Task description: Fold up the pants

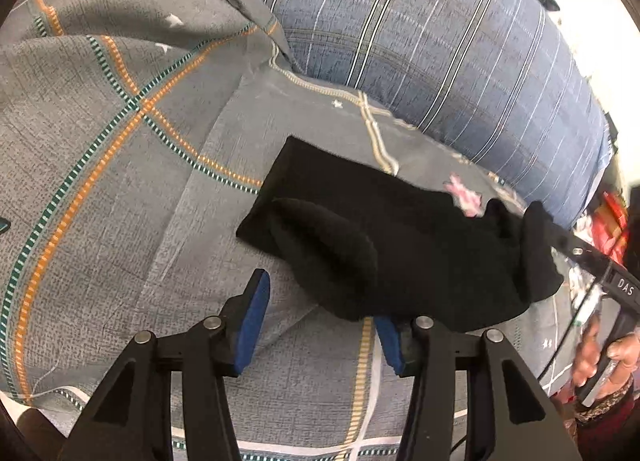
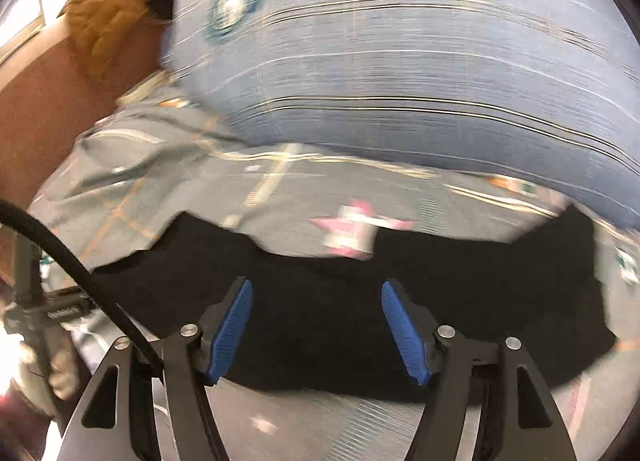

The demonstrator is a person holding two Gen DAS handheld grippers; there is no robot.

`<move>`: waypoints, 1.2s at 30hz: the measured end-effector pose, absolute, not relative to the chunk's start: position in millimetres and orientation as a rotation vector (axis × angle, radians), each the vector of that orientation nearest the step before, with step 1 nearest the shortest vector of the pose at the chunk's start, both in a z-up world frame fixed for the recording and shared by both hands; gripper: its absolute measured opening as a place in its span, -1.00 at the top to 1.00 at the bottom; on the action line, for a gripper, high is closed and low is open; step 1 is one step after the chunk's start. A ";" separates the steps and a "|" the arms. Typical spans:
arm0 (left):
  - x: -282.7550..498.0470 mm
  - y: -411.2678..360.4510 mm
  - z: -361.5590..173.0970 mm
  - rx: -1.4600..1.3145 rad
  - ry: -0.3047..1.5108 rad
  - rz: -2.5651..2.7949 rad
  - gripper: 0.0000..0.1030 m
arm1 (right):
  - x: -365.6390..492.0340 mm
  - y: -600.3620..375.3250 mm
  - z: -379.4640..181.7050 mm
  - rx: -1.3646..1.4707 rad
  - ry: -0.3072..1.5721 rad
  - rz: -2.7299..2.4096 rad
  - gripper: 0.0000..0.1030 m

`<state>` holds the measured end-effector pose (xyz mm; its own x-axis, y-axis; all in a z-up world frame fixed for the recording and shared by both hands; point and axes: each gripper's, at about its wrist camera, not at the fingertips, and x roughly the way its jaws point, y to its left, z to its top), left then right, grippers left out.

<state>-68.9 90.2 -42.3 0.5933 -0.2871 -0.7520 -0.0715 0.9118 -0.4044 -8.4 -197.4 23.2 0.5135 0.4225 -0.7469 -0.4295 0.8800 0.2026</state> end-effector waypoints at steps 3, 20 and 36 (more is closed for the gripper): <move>-81.9 97.5 -43.3 -0.504 0.898 -0.147 -0.02 | 2.7 -140.0 12.7 -0.083 0.940 0.669 -0.40; -91.8 104.3 -80.7 -0.681 0.960 -0.177 1.00 | 9.9 -19.0 -40.5 -0.423 1.062 0.917 0.96; -77.8 136.3 -56.6 -0.725 0.889 -0.123 1.00 | 40.3 -3.7 12.3 -0.349 1.029 0.921 -0.22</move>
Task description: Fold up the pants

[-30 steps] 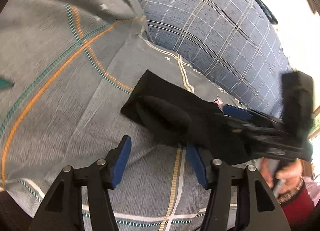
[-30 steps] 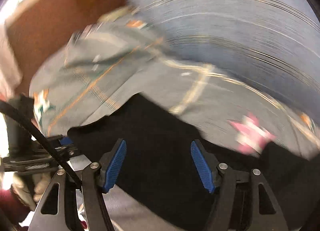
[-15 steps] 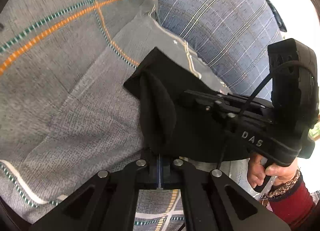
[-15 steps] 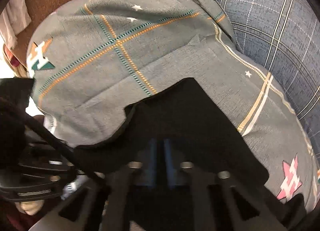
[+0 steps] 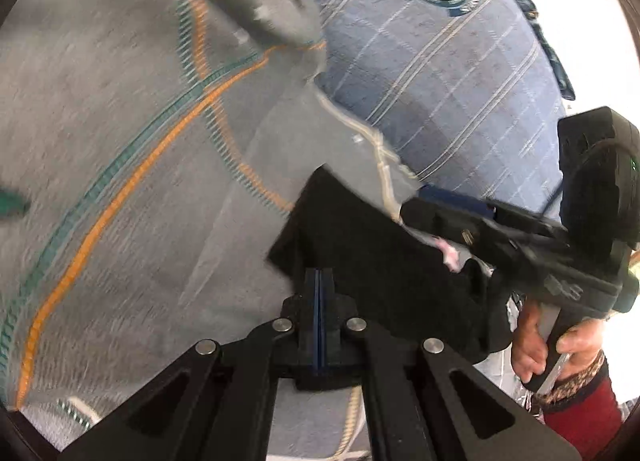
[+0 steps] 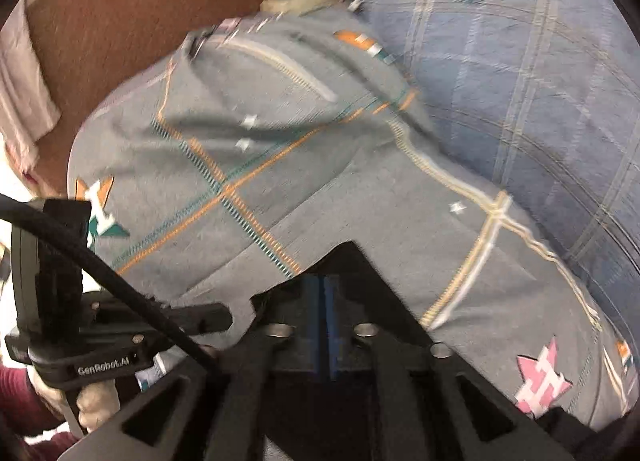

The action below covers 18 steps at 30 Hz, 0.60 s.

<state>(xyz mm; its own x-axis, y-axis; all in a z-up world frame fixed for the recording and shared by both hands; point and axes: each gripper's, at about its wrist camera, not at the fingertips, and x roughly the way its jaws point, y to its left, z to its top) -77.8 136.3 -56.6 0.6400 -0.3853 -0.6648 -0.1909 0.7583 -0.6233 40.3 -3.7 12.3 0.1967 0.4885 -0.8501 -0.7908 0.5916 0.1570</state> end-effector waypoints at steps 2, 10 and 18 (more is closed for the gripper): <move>-84.3 135.4 -64.8 -0.752 0.898 -0.111 0.99 | 36.6 4.0 1.2 -0.398 1.017 0.941 -0.58; -92.5 122.0 -81.3 -0.745 0.918 -0.137 0.49 | 28.9 36.1 -55.7 -0.544 1.108 1.000 0.02; -98.9 109.6 -63.1 -0.701 0.887 -0.136 0.85 | 16.8 27.0 -31.4 -0.510 1.055 0.991 0.78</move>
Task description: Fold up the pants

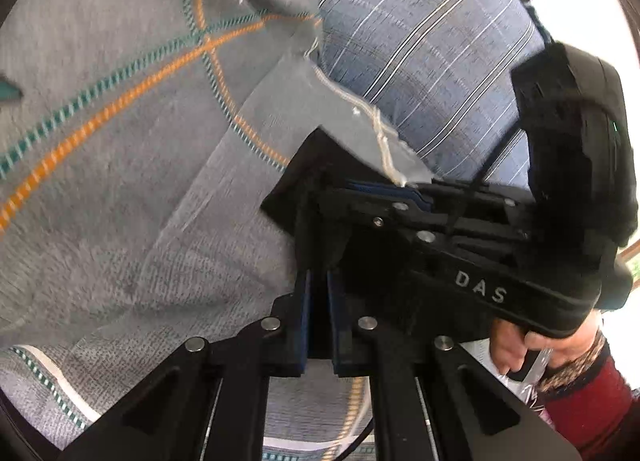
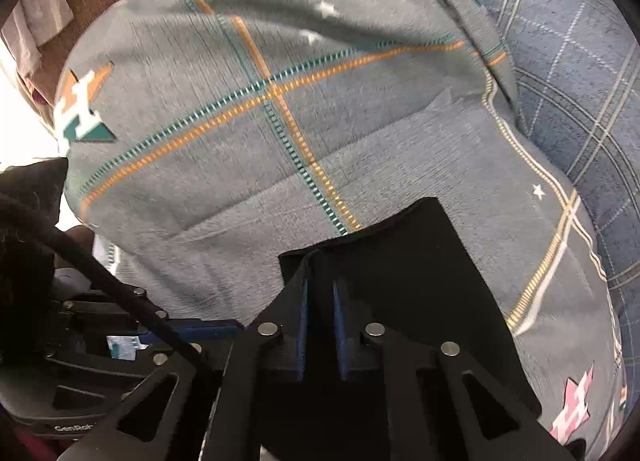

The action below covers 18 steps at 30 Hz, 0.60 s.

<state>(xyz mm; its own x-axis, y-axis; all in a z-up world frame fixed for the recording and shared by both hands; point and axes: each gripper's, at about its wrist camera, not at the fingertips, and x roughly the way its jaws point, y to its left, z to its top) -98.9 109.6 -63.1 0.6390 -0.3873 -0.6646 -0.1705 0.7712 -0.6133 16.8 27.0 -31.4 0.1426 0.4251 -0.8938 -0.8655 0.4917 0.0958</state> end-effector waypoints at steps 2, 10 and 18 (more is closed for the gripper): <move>-93.1 113.4 -51.6 -0.715 0.862 -0.157 0.85 | 18.8 22.3 -18.3 -0.478 1.025 0.978 0.78; -33.2 132.3 -58.4 -0.717 0.880 -0.068 0.82 | 74.0 37.3 -2.8 -0.356 1.017 0.850 0.82; -56.3 150.2 -68.1 -0.774 0.919 -0.014 0.55 | 94.3 21.8 -34.1 -0.253 1.075 0.725 -0.33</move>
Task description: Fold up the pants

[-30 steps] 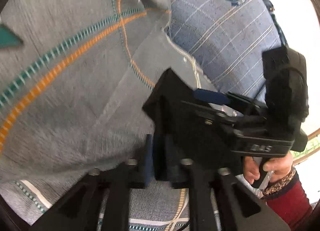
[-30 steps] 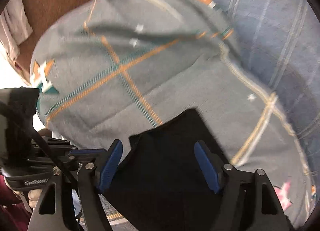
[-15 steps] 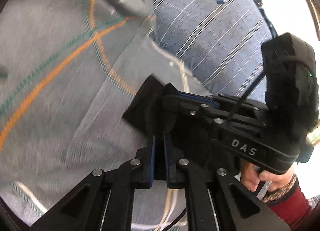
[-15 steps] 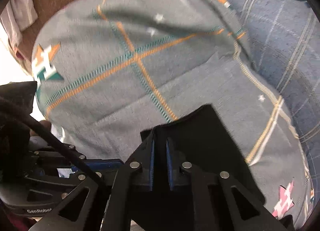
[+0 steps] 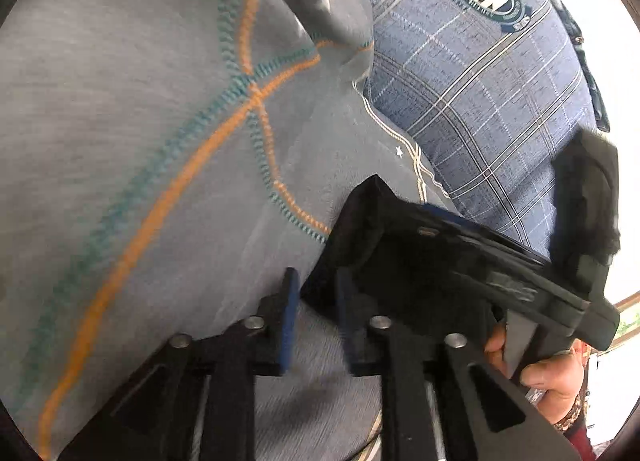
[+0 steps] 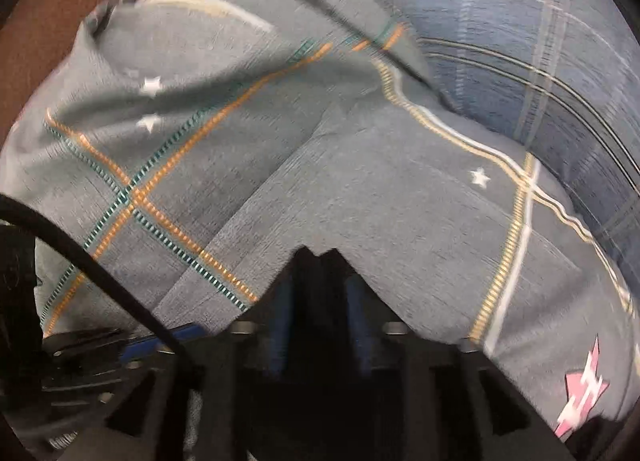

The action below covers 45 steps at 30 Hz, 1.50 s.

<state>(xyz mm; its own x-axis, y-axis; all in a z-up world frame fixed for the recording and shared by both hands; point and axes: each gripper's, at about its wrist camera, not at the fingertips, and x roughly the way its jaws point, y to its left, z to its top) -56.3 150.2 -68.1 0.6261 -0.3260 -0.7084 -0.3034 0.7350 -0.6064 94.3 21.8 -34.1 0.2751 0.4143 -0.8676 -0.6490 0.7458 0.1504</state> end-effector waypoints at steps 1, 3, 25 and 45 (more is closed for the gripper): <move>-63.0 151.7 -61.3 -0.763 0.904 -0.005 0.49 | 89.2 9.2 -24.3 -0.239 1.034 0.711 -0.50; -72.3 153.7 -48.5 -0.733 0.884 0.019 0.39 | 76.9 -24.0 -3.4 -0.225 0.963 0.686 -0.50; 13.6 -79.3 -44.9 -0.315 1.026 -0.332 -0.03 | 210.6 -409.7 2.0 -0.076 1.165 -0.156 -0.50; -22.2 -100.7 -54.5 -0.141 1.005 -0.355 -0.03 | 46.0 -480.0 -4.5 0.068 1.141 -0.220 0.75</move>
